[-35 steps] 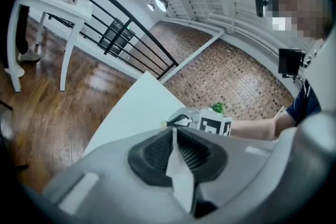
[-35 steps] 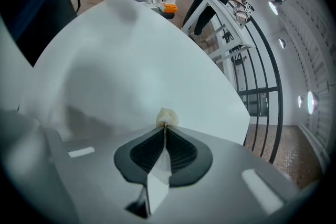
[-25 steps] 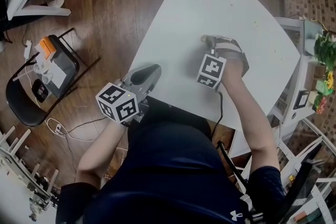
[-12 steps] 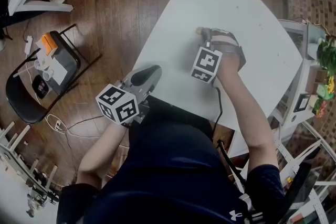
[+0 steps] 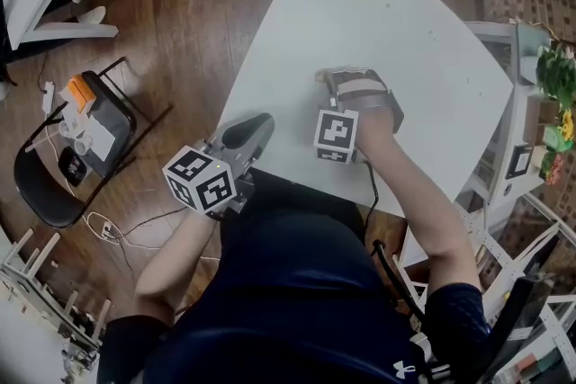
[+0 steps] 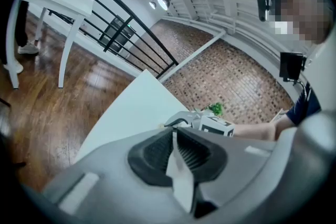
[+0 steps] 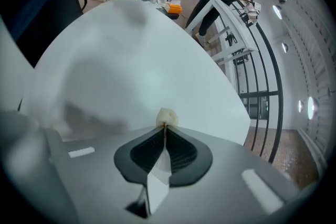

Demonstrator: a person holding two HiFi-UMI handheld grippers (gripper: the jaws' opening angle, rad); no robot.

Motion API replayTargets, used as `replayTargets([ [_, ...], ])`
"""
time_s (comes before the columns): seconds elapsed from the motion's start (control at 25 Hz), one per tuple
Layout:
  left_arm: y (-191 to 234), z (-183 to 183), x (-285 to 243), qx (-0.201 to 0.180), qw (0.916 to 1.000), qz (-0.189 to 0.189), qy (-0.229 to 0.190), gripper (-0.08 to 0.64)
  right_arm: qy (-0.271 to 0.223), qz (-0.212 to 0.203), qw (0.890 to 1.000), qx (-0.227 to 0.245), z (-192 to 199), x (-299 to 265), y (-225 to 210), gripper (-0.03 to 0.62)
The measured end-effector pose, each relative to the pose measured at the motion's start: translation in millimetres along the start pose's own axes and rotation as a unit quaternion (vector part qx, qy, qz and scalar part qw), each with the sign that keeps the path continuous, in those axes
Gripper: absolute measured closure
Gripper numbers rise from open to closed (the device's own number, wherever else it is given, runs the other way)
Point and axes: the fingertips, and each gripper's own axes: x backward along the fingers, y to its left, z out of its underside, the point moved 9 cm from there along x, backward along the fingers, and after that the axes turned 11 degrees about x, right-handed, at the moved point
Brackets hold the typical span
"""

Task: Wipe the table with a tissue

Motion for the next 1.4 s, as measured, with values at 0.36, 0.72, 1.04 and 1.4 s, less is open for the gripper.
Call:
replayTargets([
  [0.36, -22, 5, -17, -0.019, 0.9995, 0.014, 0.022, 0.535, 0.067, -0.017, 0.989, -0.131, 82, -10, 18, 0.572],
  [0.72, -17, 11, 2, -0.015, 0.9998, 0.005, 0.013, 0.535, 0.050, -0.003, 0.982, -0.184, 55, -10, 0, 0.572],
  [1.04, -12, 6, 16, -0.027, 0.9994, 0.017, 0.016, 0.535, -0.081, -0.007, 0.957, -0.279, -3, 19, -3, 0.572],
  [1.4, -53, 14, 0, -0.090, 0.9935, 0.055, 0.042, 0.537, -0.274, 0.013, 0.703, -0.656, 73, 104, 81, 0.572],
])
